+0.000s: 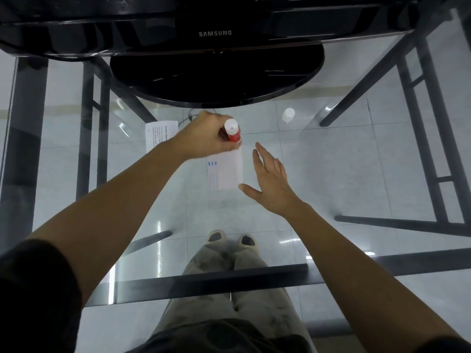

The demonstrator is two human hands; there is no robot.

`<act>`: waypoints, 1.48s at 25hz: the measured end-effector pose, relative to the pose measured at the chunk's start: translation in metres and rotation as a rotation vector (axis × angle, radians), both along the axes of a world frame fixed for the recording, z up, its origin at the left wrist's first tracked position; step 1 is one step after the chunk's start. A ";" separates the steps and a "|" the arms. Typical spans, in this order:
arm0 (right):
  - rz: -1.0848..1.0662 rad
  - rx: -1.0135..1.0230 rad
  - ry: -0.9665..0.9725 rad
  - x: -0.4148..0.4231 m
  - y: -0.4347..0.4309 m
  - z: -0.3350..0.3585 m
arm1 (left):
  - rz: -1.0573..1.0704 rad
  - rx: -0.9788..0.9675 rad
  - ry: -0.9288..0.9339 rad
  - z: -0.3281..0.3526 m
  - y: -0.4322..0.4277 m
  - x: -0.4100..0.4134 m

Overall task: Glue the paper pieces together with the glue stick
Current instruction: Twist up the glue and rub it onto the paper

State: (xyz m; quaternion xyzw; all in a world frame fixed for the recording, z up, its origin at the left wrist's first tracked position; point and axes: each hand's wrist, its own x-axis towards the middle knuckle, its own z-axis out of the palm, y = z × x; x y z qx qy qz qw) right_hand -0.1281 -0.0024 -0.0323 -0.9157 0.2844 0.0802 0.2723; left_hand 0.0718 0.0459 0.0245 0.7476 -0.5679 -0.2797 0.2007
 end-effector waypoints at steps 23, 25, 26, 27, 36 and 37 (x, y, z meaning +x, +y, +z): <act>0.056 0.007 -0.027 -0.001 -0.003 -0.001 | -0.166 -0.034 0.086 0.007 0.063 -0.013; 0.062 -0.003 -0.010 -0.001 -0.003 0.000 | -0.166 -0.022 0.098 0.006 0.069 -0.015; 0.065 0.002 -0.013 -0.001 -0.003 0.001 | -0.135 -0.020 0.090 0.007 0.066 -0.009; 0.066 0.010 -0.020 -0.002 -0.004 0.001 | -0.088 -0.024 0.068 0.007 0.061 -0.001; 0.056 0.015 -0.002 -0.001 -0.004 0.001 | 0.403 -0.097 0.397 -0.005 0.072 0.007; 0.049 0.019 -0.008 -0.001 -0.004 0.001 | 0.517 -0.141 0.574 -0.007 0.080 -0.002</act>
